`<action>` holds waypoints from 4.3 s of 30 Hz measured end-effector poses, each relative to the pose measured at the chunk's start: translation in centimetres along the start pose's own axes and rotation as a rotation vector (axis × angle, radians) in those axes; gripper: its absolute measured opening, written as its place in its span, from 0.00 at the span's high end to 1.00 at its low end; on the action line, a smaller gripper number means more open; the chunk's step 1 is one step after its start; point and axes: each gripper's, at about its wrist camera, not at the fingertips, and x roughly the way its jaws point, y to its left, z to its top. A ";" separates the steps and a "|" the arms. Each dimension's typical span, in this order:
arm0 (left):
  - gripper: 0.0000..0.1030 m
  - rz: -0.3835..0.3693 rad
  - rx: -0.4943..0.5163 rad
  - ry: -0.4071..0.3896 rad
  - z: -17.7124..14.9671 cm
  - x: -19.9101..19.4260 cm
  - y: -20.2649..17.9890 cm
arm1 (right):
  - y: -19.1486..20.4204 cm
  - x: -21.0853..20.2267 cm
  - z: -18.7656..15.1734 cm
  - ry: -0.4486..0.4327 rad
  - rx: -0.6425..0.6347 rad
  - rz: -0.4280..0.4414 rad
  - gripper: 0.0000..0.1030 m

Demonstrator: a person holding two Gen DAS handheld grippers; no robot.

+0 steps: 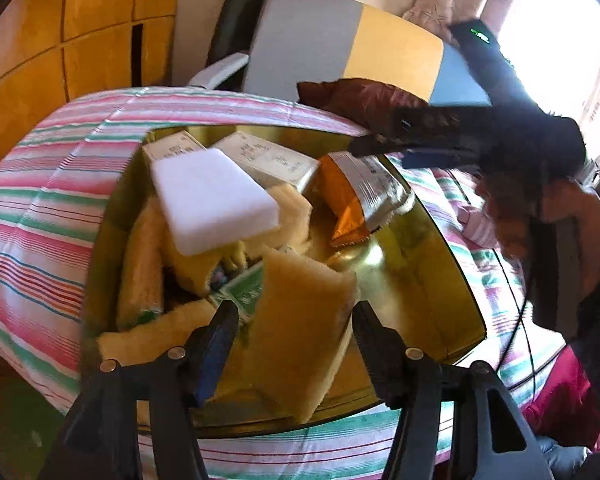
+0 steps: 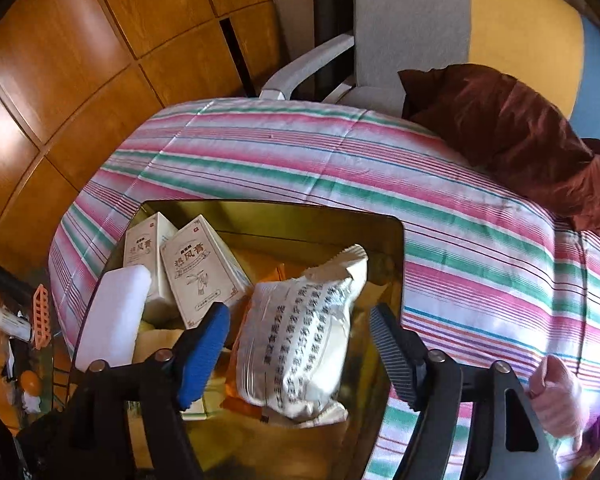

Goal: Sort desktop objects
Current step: 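Carry the sponge and snack bag into the gold tray and release both, then move both open tools back toward the purple snack packets, then grasp a purple snack packet with the right tool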

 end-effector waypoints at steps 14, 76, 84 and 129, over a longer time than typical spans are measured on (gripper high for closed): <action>0.35 0.124 -0.006 -0.105 1.6 -3.6 0.1 | 1.6 -6.5 -6.1 -0.128 -0.137 -0.116 0.14; 0.35 -0.002 0.108 -0.054 1.7 -2.4 -6.4 | -33.8 -21.9 -20.2 -0.205 0.739 -0.352 0.07; 0.35 -0.079 0.199 -0.006 1.7 -1.0 -10.8 | -34.8 -22.5 -21.2 -0.235 0.812 -0.380 0.07; 0.35 -0.270 0.359 0.186 1.6 5.5 -20.8 | -33.9 -12.6 -14.7 0.039 0.345 -0.551 0.57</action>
